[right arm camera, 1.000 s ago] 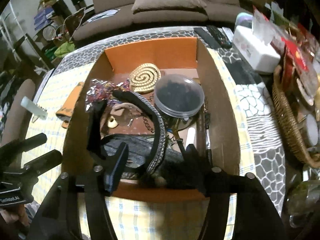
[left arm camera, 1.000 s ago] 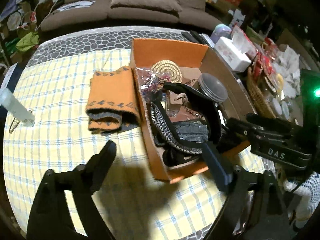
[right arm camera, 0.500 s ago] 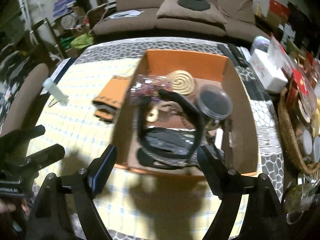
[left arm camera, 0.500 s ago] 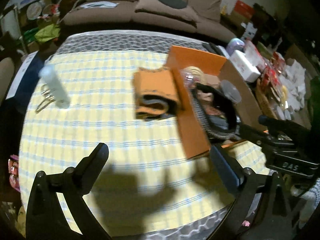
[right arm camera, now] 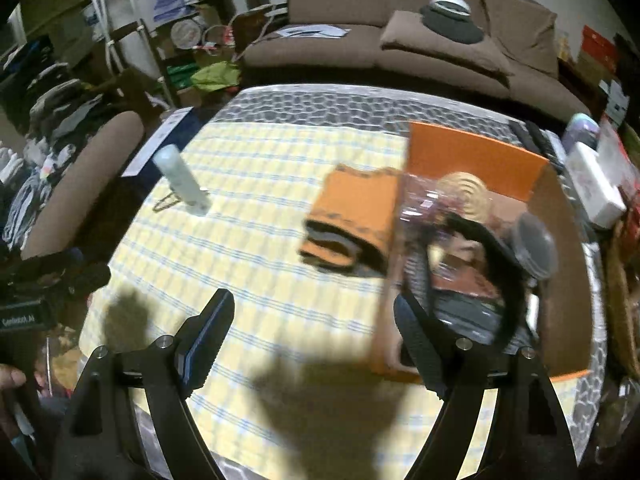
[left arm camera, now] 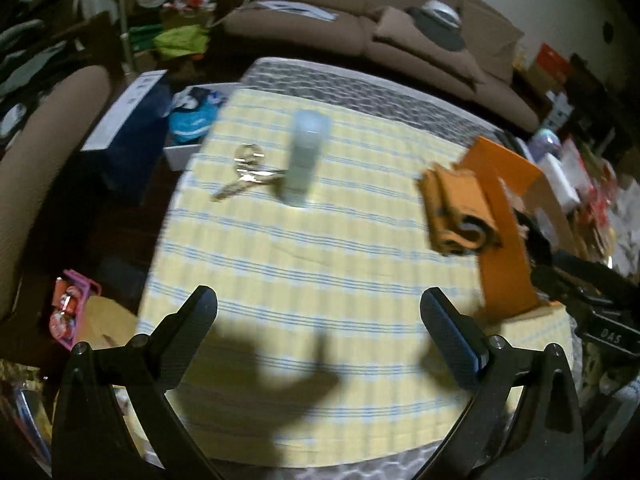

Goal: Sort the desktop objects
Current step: 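Open both tools to release the headband and withdraw from the box, then grasp the white spray bottle with the right tool while the left tool grasps the gold claw clip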

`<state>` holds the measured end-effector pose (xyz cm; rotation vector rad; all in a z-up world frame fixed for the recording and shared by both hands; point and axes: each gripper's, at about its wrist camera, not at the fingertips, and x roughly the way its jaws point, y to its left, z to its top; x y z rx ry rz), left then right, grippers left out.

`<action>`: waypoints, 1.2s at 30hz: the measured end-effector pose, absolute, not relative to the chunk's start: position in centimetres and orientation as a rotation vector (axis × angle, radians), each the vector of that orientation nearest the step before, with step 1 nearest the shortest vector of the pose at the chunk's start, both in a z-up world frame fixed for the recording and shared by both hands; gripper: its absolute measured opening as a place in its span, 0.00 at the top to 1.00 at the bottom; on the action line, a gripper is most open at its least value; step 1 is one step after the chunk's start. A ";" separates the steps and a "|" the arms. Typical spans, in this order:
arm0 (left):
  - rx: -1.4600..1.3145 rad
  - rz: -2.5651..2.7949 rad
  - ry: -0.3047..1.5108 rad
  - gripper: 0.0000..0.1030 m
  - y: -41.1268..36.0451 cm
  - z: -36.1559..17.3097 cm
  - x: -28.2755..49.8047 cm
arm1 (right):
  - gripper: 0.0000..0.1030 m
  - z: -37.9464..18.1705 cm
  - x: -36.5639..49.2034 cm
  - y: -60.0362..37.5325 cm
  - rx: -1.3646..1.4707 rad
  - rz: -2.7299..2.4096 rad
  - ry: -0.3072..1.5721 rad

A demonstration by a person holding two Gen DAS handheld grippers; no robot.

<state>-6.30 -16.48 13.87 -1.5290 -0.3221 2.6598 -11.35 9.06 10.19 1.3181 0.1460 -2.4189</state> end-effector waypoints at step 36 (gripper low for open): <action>-1.587 2.710 -0.108 0.01 -24.9 4.4 -17.8 | 0.19 3.6 -21.0 -9.6 1.274 -2.314 0.142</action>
